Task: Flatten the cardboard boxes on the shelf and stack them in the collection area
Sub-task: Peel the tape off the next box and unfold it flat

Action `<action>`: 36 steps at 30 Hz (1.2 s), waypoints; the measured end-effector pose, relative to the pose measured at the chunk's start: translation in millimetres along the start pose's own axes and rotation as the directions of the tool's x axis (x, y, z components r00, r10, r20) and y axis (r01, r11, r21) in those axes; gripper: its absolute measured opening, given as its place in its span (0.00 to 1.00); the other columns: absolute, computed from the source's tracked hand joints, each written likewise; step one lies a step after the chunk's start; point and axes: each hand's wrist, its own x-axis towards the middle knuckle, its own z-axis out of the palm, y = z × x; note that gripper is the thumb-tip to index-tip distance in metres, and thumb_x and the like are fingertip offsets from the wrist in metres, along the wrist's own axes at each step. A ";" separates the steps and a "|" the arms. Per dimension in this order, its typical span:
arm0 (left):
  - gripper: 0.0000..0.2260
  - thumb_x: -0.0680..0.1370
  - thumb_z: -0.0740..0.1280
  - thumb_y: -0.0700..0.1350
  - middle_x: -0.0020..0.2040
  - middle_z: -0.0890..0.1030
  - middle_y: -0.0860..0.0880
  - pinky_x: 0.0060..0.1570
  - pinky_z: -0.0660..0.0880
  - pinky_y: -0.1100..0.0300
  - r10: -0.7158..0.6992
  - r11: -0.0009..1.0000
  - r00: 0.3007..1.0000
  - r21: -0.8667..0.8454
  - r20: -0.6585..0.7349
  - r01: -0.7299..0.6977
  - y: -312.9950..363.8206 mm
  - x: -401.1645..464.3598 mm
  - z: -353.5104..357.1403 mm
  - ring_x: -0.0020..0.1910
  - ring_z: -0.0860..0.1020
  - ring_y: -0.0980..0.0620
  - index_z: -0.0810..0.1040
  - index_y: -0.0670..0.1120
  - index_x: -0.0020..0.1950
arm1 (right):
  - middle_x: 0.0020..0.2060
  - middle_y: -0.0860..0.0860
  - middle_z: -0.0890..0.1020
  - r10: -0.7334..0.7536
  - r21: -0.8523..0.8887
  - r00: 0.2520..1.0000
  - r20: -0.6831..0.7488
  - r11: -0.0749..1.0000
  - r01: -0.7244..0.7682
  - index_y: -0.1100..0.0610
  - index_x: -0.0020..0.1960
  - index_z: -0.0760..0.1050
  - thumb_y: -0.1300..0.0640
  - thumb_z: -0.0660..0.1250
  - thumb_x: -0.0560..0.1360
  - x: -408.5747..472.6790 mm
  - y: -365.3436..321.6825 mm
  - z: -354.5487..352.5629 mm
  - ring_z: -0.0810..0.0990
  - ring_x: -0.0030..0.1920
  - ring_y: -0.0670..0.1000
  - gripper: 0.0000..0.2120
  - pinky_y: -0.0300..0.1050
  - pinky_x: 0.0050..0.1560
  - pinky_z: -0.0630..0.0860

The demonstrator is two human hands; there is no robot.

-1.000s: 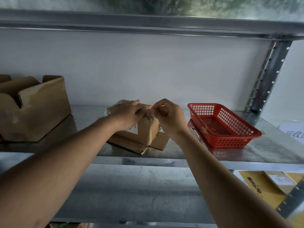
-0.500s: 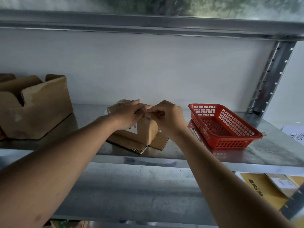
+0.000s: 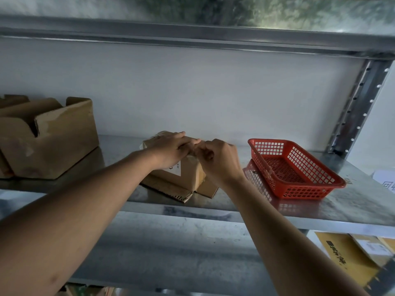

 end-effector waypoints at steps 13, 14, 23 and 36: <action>0.24 0.84 0.47 0.62 0.77 0.64 0.45 0.69 0.66 0.43 -0.135 0.943 0.984 0.319 0.120 0.090 15.8 -0.9 -24.7 0.73 0.65 0.39 0.47 0.72 0.80 | 0.45 0.54 0.83 0.080 -0.204 0.996 0.041 0.976 -0.070 0.53 0.52 0.88 0.57 0.77 0.74 -0.1 -11.3 -8.6 0.82 0.41 0.56 0.07 0.49 0.41 0.78; 0.25 0.84 0.49 0.60 0.76 0.63 0.45 0.70 0.65 0.42 -0.147 0.931 0.982 0.351 0.118 0.097 14.3 -1.8 -24.6 0.74 0.63 0.38 0.45 0.72 0.80 | 0.45 0.54 0.83 0.108 -0.235 0.994 0.029 0.967 -0.099 0.53 0.52 0.88 0.57 0.76 0.75 -1.0 -13.0 -7.3 0.82 0.42 0.57 0.06 0.50 0.41 0.78; 0.40 0.67 0.24 0.74 0.75 0.65 0.45 0.71 0.61 0.41 -0.039 0.937 0.999 0.348 0.013 0.032 -2.7 -1.4 -9.8 0.73 0.63 0.39 0.46 0.73 0.79 | 0.38 0.50 0.87 0.379 -0.243 0.920 -0.097 0.888 -0.391 0.54 0.47 0.87 0.56 0.71 0.78 -10.3 -34.3 1.9 0.83 0.36 0.49 0.06 0.48 0.39 0.82; 0.29 0.82 0.37 0.69 0.72 0.70 0.42 0.68 0.60 0.42 0.026 0.945 0.996 0.328 -0.084 0.003 11.4 -0.4 5.3 0.70 0.65 0.38 0.55 0.67 0.82 | 0.53 0.54 0.87 0.515 -0.024 0.838 -0.183 0.849 -0.527 0.54 0.58 0.86 0.64 0.66 0.79 -15.6 -40.3 -4.9 0.84 0.52 0.50 0.14 0.36 0.47 0.73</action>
